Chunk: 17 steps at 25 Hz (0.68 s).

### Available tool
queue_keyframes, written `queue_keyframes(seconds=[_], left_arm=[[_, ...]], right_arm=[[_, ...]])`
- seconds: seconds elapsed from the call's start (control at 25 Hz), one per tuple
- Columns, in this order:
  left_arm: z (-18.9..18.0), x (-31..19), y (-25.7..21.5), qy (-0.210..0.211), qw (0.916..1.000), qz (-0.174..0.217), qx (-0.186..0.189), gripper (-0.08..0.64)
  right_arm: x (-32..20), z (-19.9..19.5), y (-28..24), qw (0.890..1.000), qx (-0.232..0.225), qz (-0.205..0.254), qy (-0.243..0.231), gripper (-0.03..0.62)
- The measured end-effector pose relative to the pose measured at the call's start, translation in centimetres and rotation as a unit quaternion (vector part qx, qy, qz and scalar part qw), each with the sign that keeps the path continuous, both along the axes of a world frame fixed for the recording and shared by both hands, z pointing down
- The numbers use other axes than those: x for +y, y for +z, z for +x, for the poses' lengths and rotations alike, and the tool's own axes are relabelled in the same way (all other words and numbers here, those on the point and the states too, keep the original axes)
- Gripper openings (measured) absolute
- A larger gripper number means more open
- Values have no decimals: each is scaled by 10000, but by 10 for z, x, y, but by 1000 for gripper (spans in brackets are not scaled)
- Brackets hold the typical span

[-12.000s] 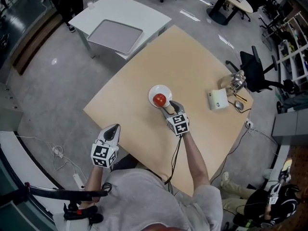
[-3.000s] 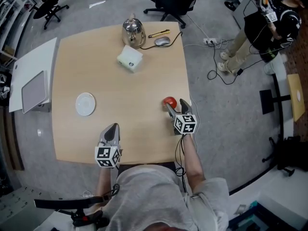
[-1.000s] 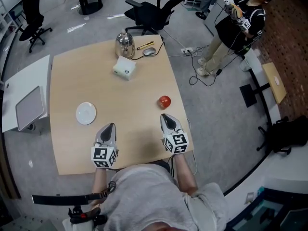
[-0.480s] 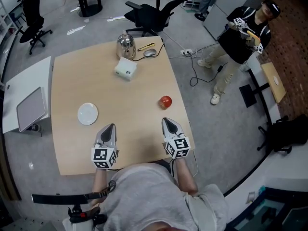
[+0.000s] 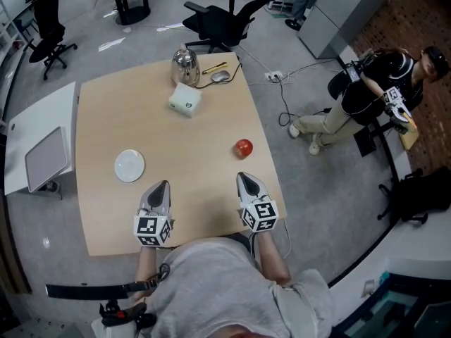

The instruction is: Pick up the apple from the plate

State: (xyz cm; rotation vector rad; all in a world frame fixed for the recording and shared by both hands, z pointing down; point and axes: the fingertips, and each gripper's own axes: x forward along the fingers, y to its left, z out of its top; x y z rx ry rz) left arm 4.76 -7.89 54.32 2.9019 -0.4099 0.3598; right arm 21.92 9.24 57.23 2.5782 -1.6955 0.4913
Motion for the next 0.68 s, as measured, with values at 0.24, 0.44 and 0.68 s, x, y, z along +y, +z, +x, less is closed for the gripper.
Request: queue_keyframes(seconds=[0.24,0.44,0.68], left_arm=[[-4,-2,-1,-9,10000,11,10,18],[-2,-3,3,-36,10000,14,9,18],[2,-2,2,-38,10000,23,-7,18]], right_arm=[[-2,-3,-1,10000,4,11,12,6],[-3,2,3,10000,-5,24,-6,6],[-3,4,3,10000,-11,23,-31,6]])
